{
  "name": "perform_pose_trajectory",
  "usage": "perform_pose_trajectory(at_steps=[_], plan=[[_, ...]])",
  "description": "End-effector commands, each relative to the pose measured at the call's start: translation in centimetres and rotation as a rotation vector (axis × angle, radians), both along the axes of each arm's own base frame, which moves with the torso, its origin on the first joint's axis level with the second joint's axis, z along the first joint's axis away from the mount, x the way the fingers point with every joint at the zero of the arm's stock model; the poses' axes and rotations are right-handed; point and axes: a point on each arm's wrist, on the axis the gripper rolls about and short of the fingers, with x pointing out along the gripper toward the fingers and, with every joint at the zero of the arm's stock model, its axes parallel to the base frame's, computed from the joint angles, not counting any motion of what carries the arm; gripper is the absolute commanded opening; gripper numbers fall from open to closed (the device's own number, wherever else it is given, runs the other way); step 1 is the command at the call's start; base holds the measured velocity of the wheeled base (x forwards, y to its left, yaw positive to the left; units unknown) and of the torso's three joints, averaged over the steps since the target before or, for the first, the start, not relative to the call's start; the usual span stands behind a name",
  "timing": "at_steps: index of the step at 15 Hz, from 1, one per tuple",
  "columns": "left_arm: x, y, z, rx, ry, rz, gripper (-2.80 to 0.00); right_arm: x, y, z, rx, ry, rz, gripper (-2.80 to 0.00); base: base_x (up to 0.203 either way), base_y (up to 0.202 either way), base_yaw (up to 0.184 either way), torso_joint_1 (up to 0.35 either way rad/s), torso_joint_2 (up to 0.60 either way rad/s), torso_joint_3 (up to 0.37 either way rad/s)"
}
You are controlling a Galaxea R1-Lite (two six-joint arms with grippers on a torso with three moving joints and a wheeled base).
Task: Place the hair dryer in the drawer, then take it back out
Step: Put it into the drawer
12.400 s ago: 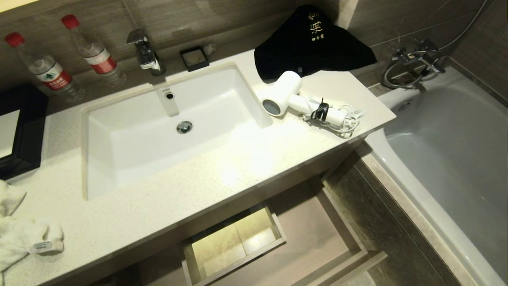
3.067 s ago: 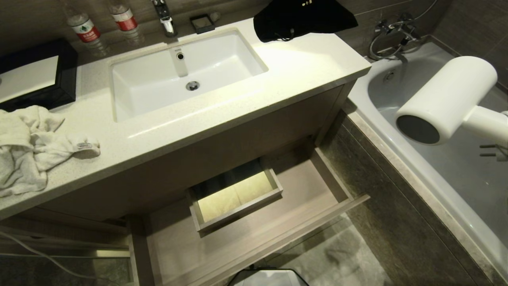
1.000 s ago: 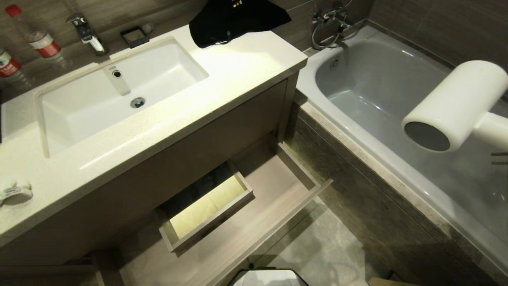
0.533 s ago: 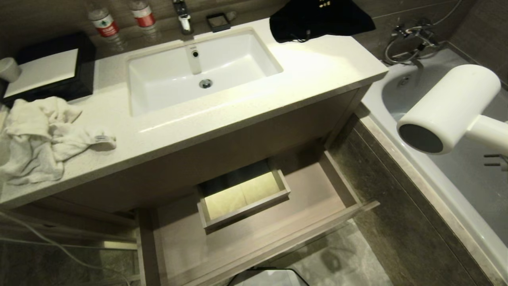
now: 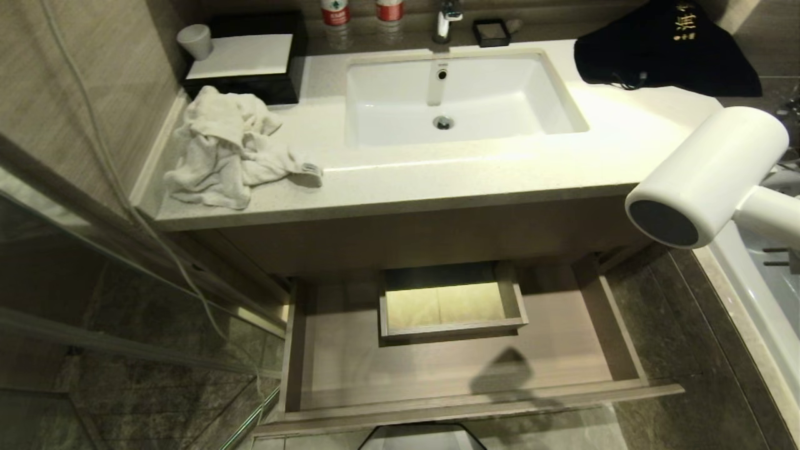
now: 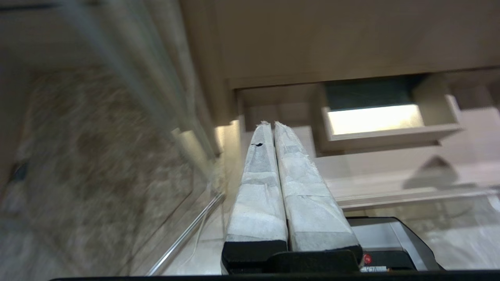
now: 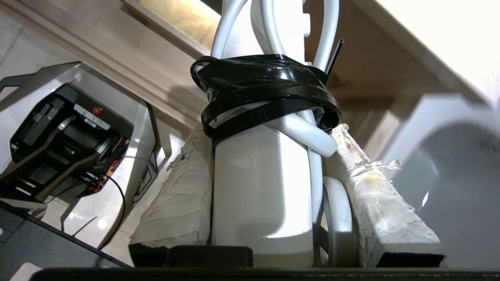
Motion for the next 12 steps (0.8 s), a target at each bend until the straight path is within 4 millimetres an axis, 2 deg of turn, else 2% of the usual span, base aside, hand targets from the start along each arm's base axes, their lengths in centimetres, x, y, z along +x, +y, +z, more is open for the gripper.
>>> perform_pose_trajectory(at_steps=[1,10,12], plan=[[0.00,0.00,0.00,-0.001,0.000,-0.001,-2.80,0.00,-0.01,-0.10,-0.001,0.008,-0.001,-2.80,0.000,-0.006,0.111,-0.002,0.00,0.007],[0.01,0.00,0.02,-0.001,0.001,0.000,-2.80,-0.31,-0.01,-0.34,0.003,0.027,-0.006,-2.80,0.000,0.000,0.008,0.000,0.00,0.000],[0.00,0.00,0.05,-0.001,0.000,0.000,-2.80,-0.36,-0.02,-0.33,0.003,0.025,-0.007,-2.80,0.000,0.000,0.000,-0.081,0.22,0.111]])
